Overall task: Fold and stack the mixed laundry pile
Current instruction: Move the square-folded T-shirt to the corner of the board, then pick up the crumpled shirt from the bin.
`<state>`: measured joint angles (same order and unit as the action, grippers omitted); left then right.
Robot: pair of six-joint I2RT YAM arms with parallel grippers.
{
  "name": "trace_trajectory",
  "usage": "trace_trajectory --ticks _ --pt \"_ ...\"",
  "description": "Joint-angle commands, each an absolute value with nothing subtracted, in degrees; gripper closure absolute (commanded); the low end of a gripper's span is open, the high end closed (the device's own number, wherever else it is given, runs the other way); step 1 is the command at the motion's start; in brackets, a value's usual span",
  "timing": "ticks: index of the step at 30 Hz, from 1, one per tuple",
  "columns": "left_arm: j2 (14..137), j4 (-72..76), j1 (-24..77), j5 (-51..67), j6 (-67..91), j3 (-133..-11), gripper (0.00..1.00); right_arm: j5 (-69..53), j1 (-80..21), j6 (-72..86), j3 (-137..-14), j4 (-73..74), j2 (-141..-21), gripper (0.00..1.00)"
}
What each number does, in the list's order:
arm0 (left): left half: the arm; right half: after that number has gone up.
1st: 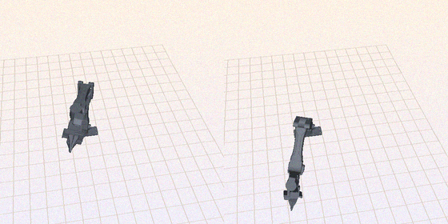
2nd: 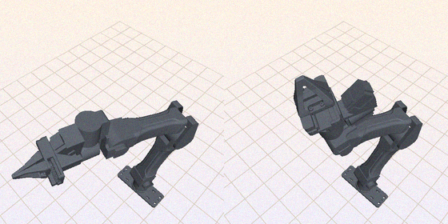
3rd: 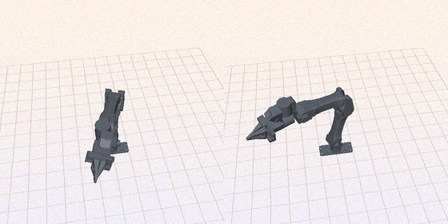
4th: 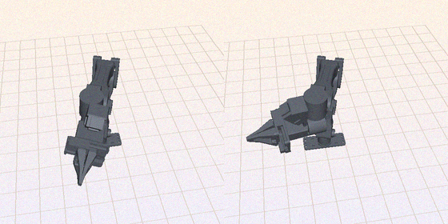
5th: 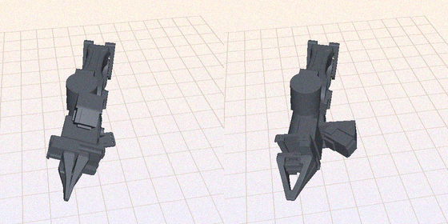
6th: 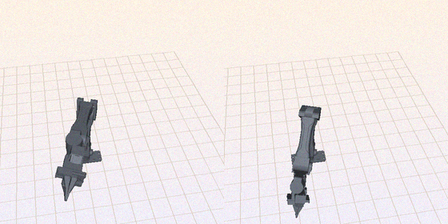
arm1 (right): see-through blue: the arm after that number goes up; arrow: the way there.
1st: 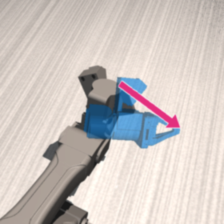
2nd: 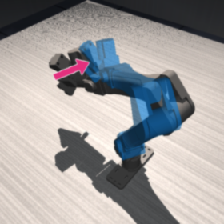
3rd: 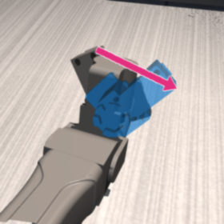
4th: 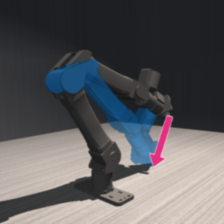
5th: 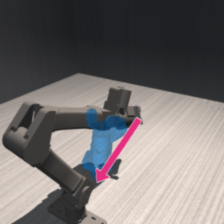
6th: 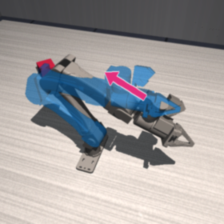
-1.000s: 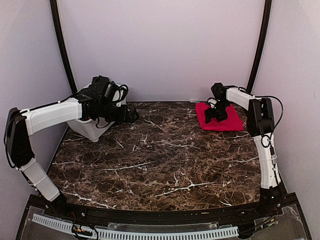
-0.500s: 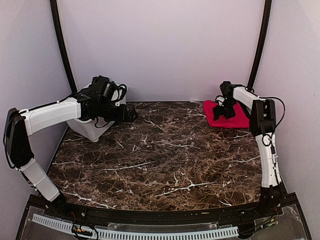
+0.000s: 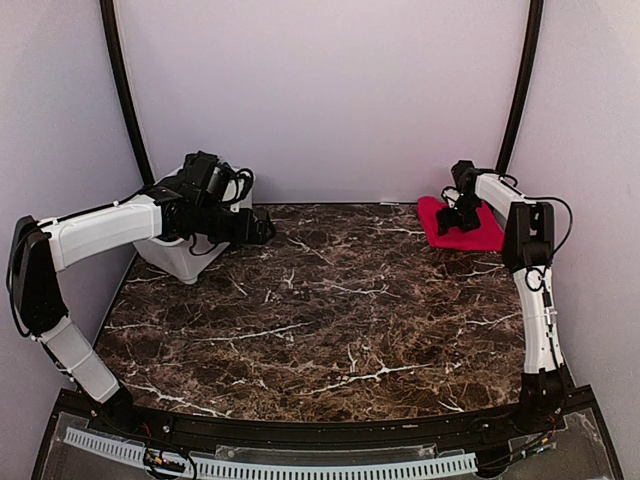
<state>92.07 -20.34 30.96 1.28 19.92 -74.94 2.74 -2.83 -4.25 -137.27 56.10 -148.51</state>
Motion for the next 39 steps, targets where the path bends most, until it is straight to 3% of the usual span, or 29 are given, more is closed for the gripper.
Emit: trace_trajectory --ticks 1,8,14,22,30,39 --pt "92.37 -21.97 30.23 1.75 20.64 -76.28 0.01 8.82 -1.98 -5.09 -137.17 57.00 -152.63 0.18" --pt "92.92 -20.55 28.52 4.09 21.23 -78.39 0.01 11.37 -3.05 -5.25 -135.36 54.25 -143.24 0.12" --pt "91.34 -20.52 26.47 2.50 22.30 -82.69 0.01 10.82 -4.63 -4.69 -136.78 52.72 -135.37 0.02" --pt "87.95 -27.62 22.25 -4.07 22.34 -90.70 0.01 13.52 -9.62 -4.17 -126.31 45.26 -116.67 0.01" --pt "86.72 -31.47 17.08 -13.46 17.58 -95.36 0.01 -7.80 -9.88 5.67 -108.96 39.70 -98.88 0.01" --pt "104.41 -37.16 10.63 -14.47 16.67 -106.53 0.01 -20.48 -10.26 8.96 -88.10 33.96 -82.08 0.01"
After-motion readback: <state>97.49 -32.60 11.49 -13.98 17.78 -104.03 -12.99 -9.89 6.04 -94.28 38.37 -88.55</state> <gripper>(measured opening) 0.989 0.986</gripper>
